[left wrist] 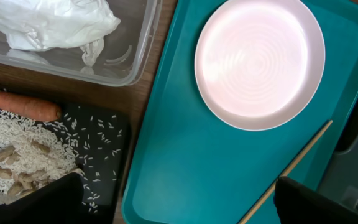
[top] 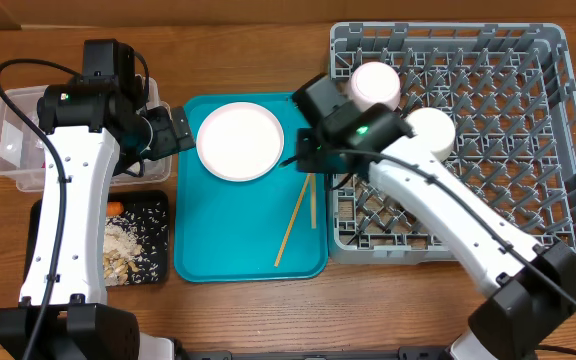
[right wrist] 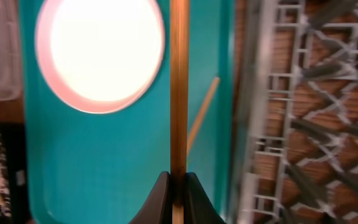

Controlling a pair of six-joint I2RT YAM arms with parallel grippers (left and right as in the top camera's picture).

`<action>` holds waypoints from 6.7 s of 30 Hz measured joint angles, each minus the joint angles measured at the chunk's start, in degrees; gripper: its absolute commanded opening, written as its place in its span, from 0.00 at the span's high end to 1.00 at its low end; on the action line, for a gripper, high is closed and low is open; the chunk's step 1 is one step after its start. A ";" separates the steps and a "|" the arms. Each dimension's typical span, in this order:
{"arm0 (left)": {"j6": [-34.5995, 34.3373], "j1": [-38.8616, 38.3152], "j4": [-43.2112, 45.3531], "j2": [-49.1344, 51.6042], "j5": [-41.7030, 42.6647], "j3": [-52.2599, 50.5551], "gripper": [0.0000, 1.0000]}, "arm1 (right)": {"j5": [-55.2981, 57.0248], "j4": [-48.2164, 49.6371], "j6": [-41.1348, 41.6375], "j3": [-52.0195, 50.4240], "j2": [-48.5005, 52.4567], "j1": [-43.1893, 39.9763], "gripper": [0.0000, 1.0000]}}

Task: Sort waste into correct bins and load items into the dishwasher
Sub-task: 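Carry the chopstick right and drop it into the rack's left edge, then move the right gripper back to the second chopstick on the tray, then lower and close the right gripper on the second chopstick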

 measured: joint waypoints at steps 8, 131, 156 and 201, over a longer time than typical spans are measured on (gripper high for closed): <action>0.00 0.00 -0.02 0.00 0.00 0.00 0.00 | 0.26 -3.76 -7.41 0.00 0.15 -6.45 0.96; 0.00 0.00 0.00 0.00 0.00 0.00 0.00 | 2.16 16.02 14.47 -8.41 1.38 7.23 0.61; 0.00 0.00 0.02 0.00 0.00 0.00 0.00 | 7.04 27.89 30.16 -22.69 5.18 9.40 0.67; 0.00 0.00 0.02 0.00 0.00 0.00 0.00 | 4.07 26.32 34.75 -21.35 10.75 10.54 0.67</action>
